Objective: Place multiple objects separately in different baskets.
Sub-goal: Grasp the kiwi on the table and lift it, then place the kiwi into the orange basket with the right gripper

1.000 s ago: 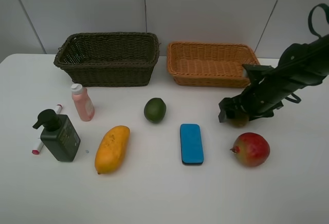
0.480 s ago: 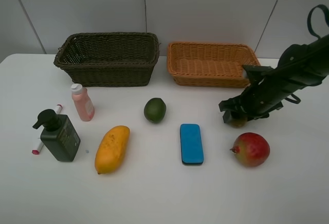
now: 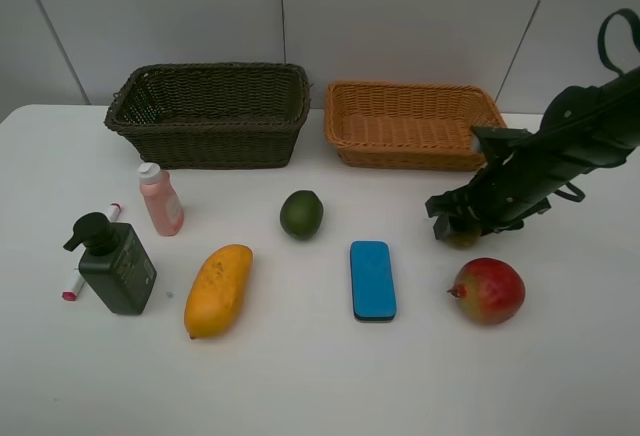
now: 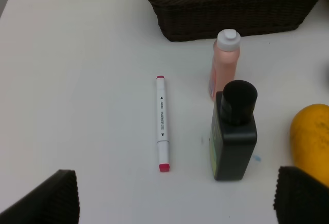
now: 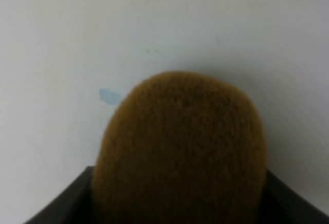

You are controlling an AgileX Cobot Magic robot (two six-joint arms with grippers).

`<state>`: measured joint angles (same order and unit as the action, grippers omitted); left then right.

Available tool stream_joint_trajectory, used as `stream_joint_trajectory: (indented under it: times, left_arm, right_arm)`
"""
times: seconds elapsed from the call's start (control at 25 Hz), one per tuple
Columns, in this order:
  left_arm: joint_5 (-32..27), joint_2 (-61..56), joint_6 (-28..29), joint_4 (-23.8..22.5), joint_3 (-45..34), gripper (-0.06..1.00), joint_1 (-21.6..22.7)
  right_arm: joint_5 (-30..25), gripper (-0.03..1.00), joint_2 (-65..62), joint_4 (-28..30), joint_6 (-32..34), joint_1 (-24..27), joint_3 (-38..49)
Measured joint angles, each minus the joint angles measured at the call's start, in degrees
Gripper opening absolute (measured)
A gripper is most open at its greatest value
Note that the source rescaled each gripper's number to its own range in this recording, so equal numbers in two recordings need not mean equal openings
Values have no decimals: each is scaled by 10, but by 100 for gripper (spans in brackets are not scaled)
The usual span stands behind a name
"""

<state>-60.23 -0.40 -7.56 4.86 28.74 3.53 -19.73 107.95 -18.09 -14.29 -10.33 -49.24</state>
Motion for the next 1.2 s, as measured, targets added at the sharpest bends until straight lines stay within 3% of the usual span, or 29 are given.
stream_joint_trajectory:
  times: [0.4,0.92,1.2]
  left_arm:
    - [0,0,0,0,0,100,0]
    - [0,0,0,0,0,100,0]
    - [0,0,0,0,0,100,0]
  right_arm:
    - [-5,13,-5,0,0,0,0]
    - [-33,13,-115,0,0,0,0]
    - [-61,13,-125,0,0,0,-60]
